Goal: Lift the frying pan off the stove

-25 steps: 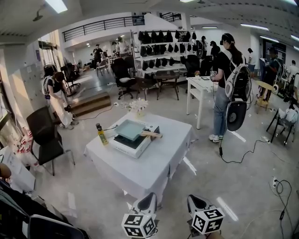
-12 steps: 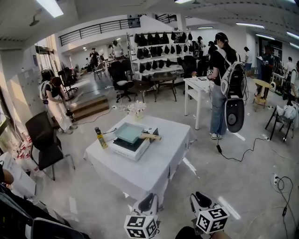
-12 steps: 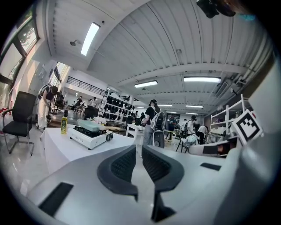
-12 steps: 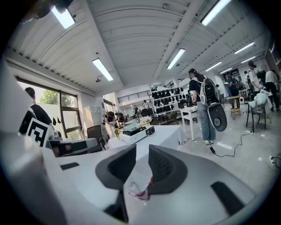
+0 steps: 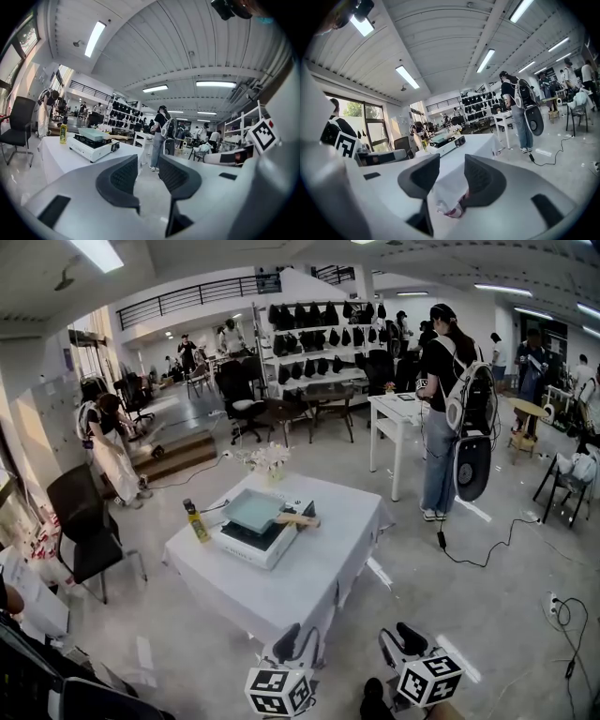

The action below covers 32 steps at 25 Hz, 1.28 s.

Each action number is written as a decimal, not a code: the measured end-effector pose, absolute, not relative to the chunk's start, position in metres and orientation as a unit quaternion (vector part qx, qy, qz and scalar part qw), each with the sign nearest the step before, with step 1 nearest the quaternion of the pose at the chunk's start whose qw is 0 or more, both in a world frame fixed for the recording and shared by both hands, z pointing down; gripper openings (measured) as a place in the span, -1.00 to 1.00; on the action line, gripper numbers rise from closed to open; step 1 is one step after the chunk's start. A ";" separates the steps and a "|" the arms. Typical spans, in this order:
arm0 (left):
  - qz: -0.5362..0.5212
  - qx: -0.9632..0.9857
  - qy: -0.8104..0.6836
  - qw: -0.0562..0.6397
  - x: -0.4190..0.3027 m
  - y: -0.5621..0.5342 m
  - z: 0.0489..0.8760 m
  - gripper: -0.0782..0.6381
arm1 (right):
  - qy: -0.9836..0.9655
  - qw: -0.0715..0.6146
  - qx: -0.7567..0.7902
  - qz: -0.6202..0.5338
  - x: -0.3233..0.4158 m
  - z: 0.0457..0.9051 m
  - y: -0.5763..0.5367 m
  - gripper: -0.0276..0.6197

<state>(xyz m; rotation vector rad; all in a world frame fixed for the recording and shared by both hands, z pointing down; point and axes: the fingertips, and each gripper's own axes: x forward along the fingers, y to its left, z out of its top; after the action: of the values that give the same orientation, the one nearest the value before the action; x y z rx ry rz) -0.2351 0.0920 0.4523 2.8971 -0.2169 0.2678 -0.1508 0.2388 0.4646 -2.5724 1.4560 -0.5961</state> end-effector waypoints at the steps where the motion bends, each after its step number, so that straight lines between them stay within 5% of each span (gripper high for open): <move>1: 0.092 0.987 -0.075 0.111 -0.229 0.089 0.454 -0.45 | 0.484 0.063 -0.851 -0.196 -0.145 0.465 0.236 -0.45; 22: 0.099 0.972 -0.165 0.132 -0.061 0.007 0.470 -0.25 | 0.546 0.077 -0.808 -0.208 0.063 0.472 0.172 -0.27; 32: 0.098 0.961 -0.215 0.141 -0.030 -0.014 0.465 -0.23 | 0.591 0.098 -0.768 -0.227 0.107 0.472 0.145 -0.27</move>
<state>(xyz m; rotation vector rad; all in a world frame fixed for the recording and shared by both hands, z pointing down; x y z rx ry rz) -0.0304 -0.0135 0.4646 2.7765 -0.6222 0.2824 0.1069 0.1454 0.4720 -2.2738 1.7488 -0.6708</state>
